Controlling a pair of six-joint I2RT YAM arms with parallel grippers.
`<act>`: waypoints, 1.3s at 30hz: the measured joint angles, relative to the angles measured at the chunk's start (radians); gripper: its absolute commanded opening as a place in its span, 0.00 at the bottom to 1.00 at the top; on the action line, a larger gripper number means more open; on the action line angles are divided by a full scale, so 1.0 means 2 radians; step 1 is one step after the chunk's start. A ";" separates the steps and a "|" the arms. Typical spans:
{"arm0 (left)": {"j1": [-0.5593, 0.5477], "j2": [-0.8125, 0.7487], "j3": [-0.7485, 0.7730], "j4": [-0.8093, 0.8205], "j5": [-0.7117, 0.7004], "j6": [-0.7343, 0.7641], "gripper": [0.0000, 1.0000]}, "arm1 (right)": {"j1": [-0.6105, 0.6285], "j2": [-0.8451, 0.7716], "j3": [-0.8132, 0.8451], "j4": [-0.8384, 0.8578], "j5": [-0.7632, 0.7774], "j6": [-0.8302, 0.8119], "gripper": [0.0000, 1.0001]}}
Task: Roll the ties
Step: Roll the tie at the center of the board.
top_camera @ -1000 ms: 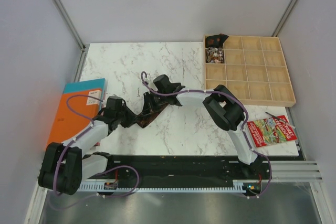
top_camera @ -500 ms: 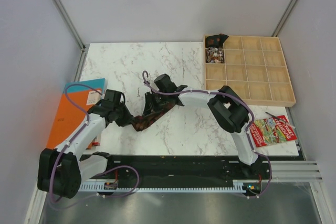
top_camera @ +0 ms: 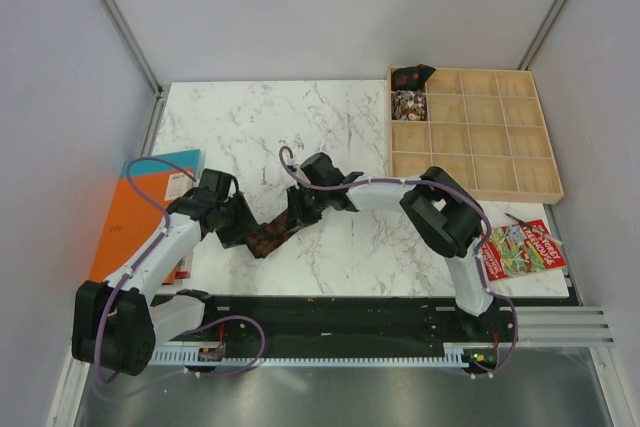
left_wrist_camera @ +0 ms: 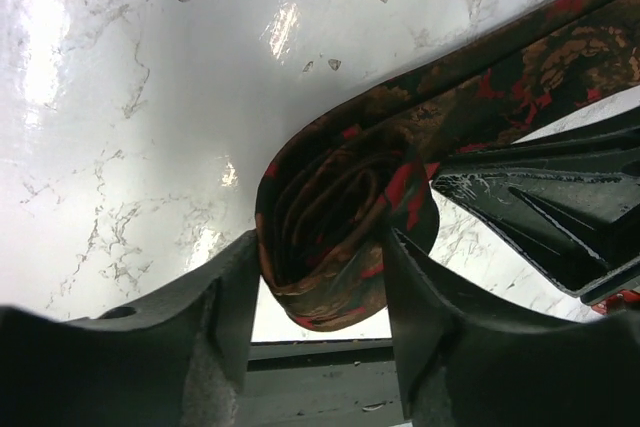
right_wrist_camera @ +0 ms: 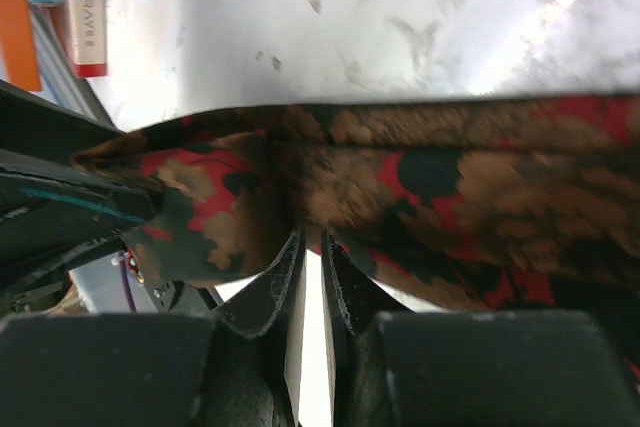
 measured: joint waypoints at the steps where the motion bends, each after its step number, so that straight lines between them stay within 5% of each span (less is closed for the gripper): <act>1: 0.000 0.000 0.000 0.000 0.000 0.000 0.62 | 0.000 -0.006 -0.007 -0.002 0.007 0.000 0.18; 10: 0.000 0.008 -0.002 0.004 -0.001 0.000 0.64 | 0.001 -0.080 -0.054 -0.014 0.070 0.000 0.19; 12: 0.000 0.007 -0.007 0.007 -0.001 -0.001 0.78 | 0.002 -0.089 -0.059 -0.014 0.074 0.000 0.19; 17: 0.000 -0.024 -0.025 0.007 -0.014 -0.010 0.85 | 0.006 -0.097 -0.059 -0.013 0.070 -0.001 0.19; 23: 0.036 -0.064 -0.020 0.000 -0.026 -0.012 0.72 | 0.027 -0.097 -0.062 -0.018 0.080 -0.015 0.18; 32: 0.089 0.047 0.014 0.019 -0.013 0.015 0.46 | 0.089 -0.096 -0.086 -0.014 0.086 -0.031 0.17; 39: 0.087 0.081 0.023 0.039 0.018 0.040 0.43 | 0.101 -0.066 -0.096 0.057 0.078 -0.009 0.17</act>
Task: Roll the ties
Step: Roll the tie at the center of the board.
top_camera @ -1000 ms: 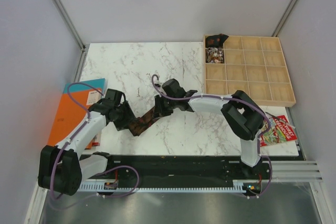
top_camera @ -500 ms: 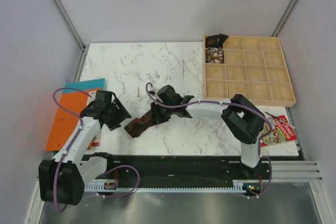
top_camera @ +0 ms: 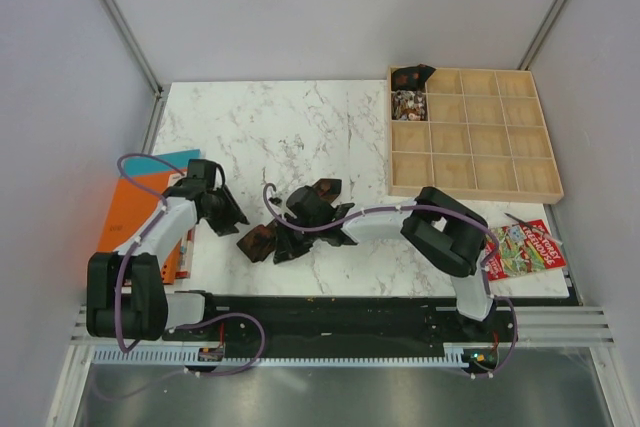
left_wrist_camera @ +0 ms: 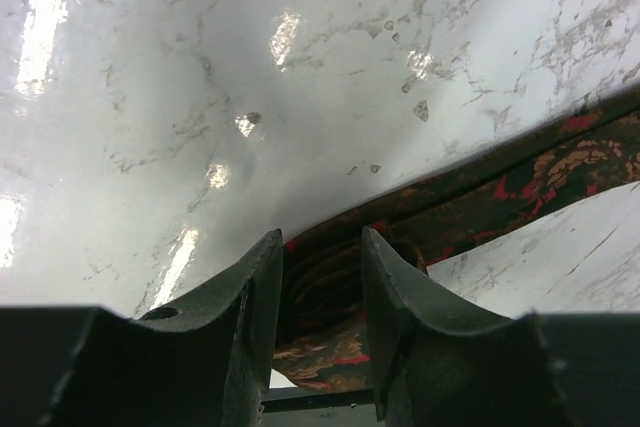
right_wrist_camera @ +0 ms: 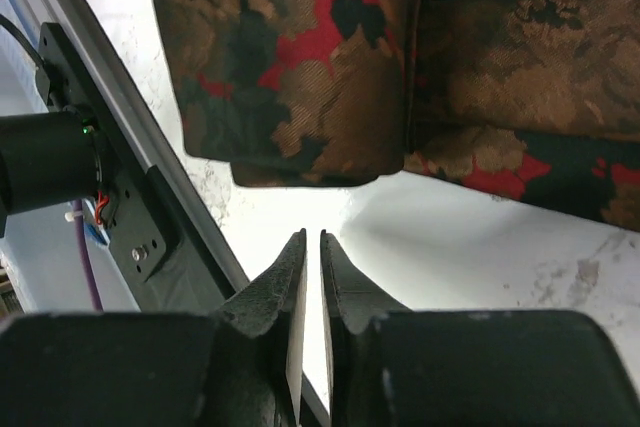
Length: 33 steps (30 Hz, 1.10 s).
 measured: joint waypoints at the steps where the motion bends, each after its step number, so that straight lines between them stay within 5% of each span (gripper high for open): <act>1: -0.001 0.000 0.000 0.000 0.001 0.002 0.43 | 0.001 0.006 -0.001 0.010 0.000 0.005 0.17; 24: -0.058 0.000 -0.033 0.006 0.018 -0.009 0.43 | 0.028 0.072 -0.089 0.332 0.044 0.152 0.16; 33: -0.058 0.022 -0.021 0.000 0.011 -0.009 0.50 | 0.037 0.082 -0.088 0.357 0.065 0.170 0.23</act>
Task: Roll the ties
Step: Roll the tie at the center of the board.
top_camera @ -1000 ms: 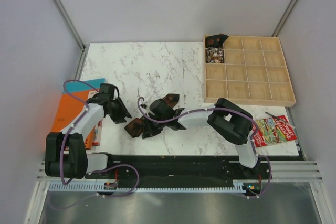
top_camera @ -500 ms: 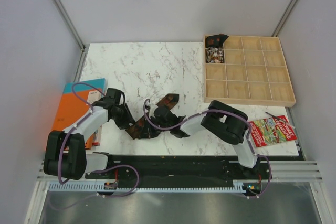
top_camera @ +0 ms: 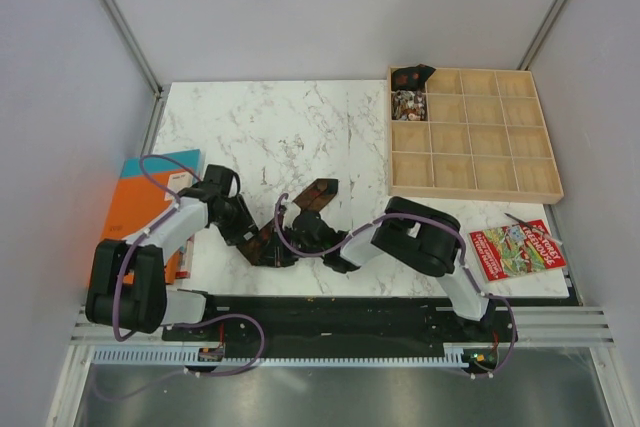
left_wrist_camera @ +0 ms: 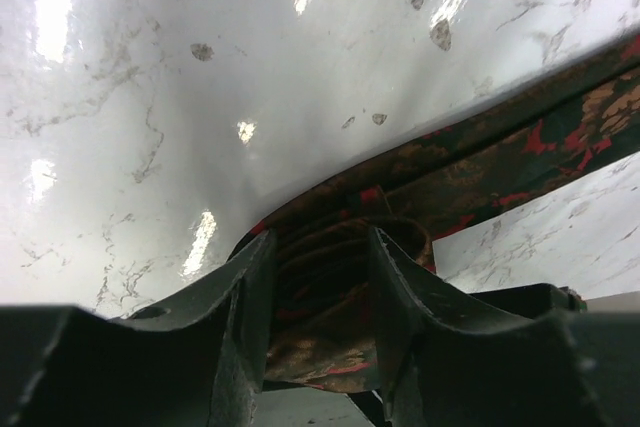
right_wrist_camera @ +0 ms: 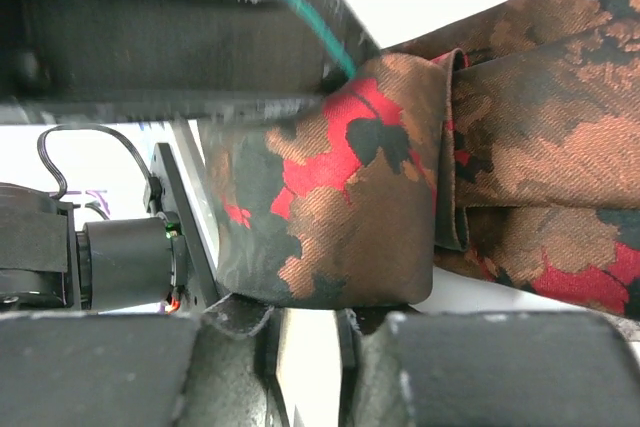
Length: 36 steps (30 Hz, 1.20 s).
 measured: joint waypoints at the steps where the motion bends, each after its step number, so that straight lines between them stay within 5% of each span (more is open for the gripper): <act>1: 0.000 0.003 0.006 -0.004 -0.003 0.000 0.52 | 0.000 -0.001 0.000 0.000 0.001 0.000 0.24; 11: 0.032 0.021 0.098 -0.053 -0.037 0.014 0.77 | 0.000 -0.078 -0.039 -0.028 0.003 -0.043 0.35; 21: 0.053 -0.064 0.125 -0.109 -0.050 0.019 0.77 | -0.018 -0.216 -0.052 -0.155 0.022 -0.122 0.33; 27: 0.048 -0.185 0.087 -0.135 -0.048 0.013 0.72 | -0.064 -0.212 0.051 -0.256 0.018 -0.164 0.24; 36: 0.008 -0.222 0.033 -0.154 -0.062 -0.046 0.67 | -0.077 -0.121 0.150 -0.315 -0.031 -0.182 0.09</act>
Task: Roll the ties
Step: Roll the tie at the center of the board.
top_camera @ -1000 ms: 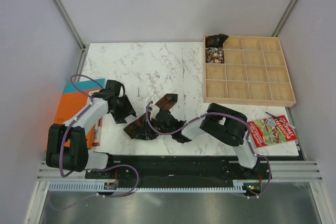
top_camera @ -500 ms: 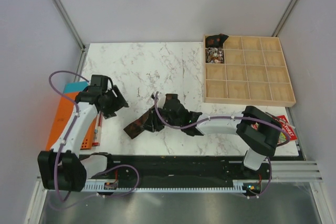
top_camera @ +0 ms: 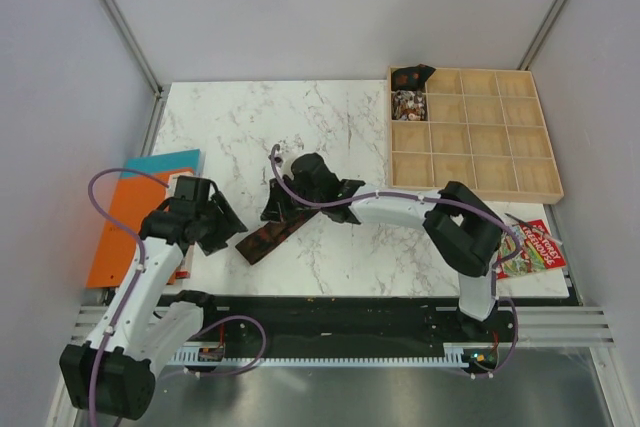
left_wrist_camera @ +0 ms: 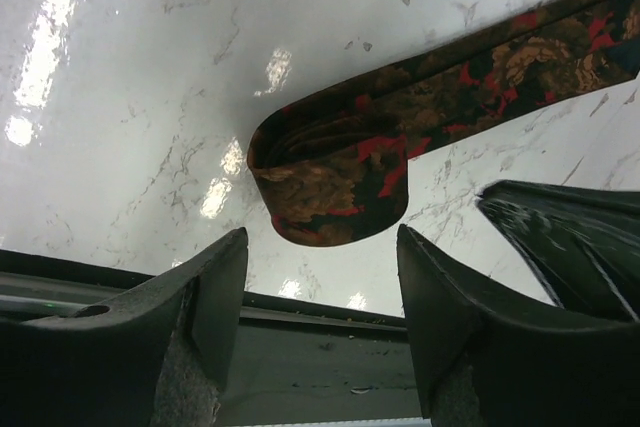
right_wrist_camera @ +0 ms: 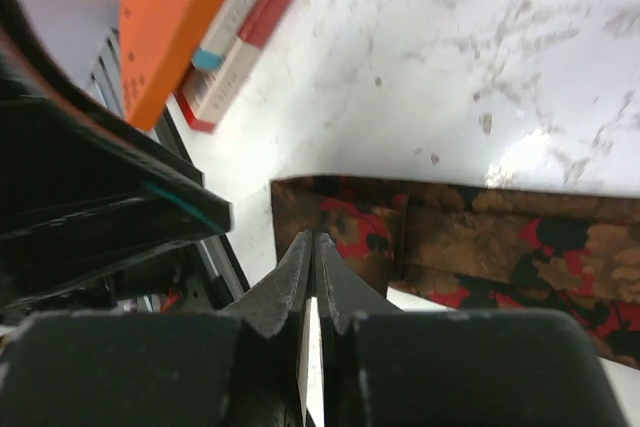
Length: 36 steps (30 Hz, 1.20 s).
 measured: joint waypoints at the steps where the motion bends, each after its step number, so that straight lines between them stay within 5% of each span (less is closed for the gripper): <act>1: -0.004 -0.008 -0.006 -0.001 -0.001 -0.007 0.67 | 0.000 0.008 0.000 -0.003 -0.007 0.000 0.09; 13: -0.022 -0.044 -0.036 0.001 -0.001 -0.054 0.67 | 0.000 0.056 0.000 0.019 -0.089 0.017 0.08; 36: -0.077 -0.034 -0.078 0.024 -0.029 -0.102 0.61 | -0.024 0.095 -0.014 0.053 -0.109 0.030 0.06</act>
